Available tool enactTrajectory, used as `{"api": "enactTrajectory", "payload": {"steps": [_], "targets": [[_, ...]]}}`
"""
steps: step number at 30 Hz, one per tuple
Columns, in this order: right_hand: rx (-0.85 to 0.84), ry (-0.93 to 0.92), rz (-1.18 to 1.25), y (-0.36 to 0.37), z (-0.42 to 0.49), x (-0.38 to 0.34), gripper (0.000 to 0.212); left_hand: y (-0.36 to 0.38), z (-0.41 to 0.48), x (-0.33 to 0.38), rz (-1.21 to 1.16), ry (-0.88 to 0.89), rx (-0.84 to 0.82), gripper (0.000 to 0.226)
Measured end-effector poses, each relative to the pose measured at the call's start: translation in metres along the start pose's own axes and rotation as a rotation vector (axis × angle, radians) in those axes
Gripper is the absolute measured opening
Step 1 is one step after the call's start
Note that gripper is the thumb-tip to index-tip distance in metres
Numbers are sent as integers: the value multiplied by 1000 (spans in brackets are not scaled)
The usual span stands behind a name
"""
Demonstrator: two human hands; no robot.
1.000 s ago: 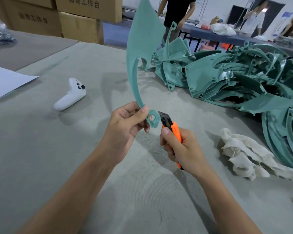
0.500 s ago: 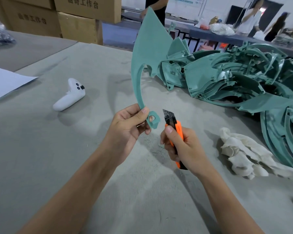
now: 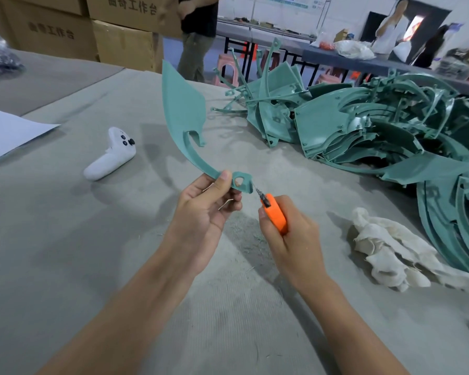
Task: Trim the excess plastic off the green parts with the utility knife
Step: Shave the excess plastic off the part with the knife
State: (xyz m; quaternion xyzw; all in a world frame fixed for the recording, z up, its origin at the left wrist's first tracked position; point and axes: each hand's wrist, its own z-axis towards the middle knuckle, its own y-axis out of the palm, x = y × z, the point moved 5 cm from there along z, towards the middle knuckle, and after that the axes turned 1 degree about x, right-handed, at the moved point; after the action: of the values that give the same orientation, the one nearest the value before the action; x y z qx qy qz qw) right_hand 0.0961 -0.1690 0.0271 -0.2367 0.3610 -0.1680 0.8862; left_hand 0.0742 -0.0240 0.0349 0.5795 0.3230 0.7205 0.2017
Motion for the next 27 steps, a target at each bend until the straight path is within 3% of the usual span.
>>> {"api": "enactTrajectory", "payload": {"steps": [15,20,27], "targets": [[184,-80,-182,-5,1,-5,27,3,-3,-1,-12,17,-43,9],[181,-75,-194,-5,2,-5,28,3,-3,-3,13,14,-36,20],[155,-21,-205,-2,0,-9,32,0,0,-2,31,52,-25,17]]}}
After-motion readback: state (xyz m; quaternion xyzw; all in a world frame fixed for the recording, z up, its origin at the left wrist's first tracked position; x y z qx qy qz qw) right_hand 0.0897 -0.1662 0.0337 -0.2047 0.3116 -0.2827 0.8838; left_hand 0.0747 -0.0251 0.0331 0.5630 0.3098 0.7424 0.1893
